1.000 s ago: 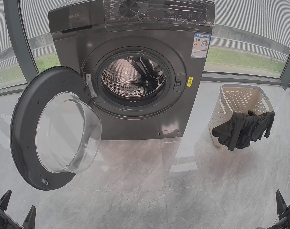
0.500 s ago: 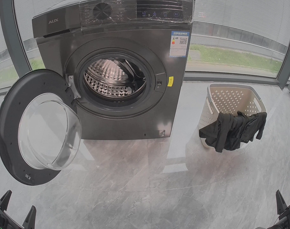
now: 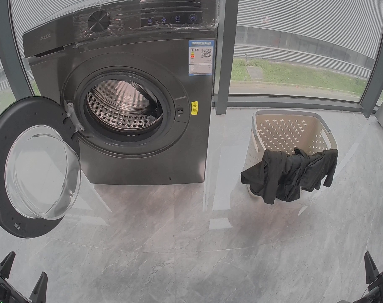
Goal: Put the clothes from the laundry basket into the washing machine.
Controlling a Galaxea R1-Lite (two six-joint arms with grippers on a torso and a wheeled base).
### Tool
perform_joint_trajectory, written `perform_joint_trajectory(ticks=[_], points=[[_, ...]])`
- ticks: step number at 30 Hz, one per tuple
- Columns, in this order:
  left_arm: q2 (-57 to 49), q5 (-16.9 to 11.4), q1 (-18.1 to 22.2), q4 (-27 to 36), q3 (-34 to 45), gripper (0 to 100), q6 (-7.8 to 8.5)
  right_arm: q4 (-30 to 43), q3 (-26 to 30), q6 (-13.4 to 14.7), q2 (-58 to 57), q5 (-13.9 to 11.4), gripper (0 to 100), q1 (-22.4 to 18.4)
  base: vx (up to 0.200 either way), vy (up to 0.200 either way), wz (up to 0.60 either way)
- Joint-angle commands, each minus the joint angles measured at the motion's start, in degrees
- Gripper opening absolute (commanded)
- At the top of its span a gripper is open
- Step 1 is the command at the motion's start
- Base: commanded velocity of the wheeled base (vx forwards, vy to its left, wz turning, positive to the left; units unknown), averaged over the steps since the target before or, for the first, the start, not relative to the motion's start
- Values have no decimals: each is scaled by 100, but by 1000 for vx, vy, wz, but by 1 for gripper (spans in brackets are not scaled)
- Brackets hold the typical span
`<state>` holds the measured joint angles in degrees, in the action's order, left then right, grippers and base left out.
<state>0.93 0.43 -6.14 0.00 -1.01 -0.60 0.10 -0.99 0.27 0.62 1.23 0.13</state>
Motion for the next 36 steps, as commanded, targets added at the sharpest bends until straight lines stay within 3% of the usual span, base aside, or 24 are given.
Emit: perform_joint_trajectory(ticks=[1, 14, 17, 23, 36], points=[[-93, 1, 8, 0, 101, 100, -2, -1, 99, 0, -62, 0, 100, 4, 0, -200, 0], [-93, 10, 8, 0, 101, 100, 16, -1, 99, 0, -62, 0, 100, 4, 0, -200, 0], [-93, 10, 8, 9, 101, 100, 86, -1, 99, 0, -62, 0, 100, 4, 0, -200, 0], [-93, 28, 8, 0, 101, 100, 42, -1, 99, 0, -62, 0, 100, 4, 0, 0, 0], [-93, 36, -1, -9, 101, 100, -11, -1, 99, 0, -62, 0, 100, 4, 200, 0, 0]])
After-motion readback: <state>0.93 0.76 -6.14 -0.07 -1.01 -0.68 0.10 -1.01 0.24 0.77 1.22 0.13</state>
